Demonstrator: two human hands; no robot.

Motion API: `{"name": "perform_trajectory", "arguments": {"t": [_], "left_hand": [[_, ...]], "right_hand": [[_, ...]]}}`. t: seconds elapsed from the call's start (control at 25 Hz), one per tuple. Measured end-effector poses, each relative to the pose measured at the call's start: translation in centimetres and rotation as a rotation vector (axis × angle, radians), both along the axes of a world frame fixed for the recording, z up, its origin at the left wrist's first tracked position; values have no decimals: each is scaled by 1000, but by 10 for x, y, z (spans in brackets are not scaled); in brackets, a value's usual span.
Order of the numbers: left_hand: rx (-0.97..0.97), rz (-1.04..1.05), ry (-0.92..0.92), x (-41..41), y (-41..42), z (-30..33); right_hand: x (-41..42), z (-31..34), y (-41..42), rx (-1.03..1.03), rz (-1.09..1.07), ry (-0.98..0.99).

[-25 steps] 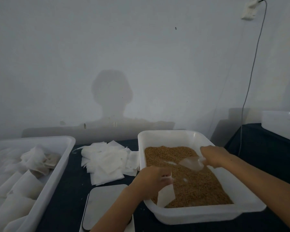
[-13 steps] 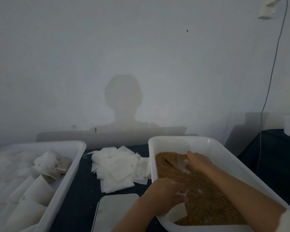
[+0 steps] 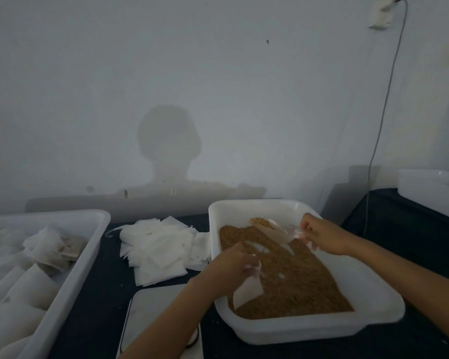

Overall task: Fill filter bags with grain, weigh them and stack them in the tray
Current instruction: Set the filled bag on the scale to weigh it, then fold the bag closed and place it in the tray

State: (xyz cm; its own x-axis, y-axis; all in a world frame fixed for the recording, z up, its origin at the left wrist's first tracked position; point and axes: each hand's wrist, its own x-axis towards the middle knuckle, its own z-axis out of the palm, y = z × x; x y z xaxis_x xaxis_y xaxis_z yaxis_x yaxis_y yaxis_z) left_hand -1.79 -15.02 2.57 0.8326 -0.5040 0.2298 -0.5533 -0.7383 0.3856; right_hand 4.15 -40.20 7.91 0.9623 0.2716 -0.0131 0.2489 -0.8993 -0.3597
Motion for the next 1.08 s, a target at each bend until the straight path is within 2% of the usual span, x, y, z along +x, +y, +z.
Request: {"name": "perform_trajectory", "arguments": {"t": [0.24, 0.48, 0.68, 1.08], "left_hand": [[-4, 18, -12, 7, -10, 0], [12, 57, -49, 8, -21, 0], [65, 16, -52, 8, -24, -1], [-60, -7, -72, 3, -21, 1]], "right_hand": [[-65, 42, -39, 74, 88, 143], [-81, 52, -47, 54, 121, 122], [-78, 62, -36, -129, 158, 105], [-72, 82, -8, -364, 212, 92]]}}
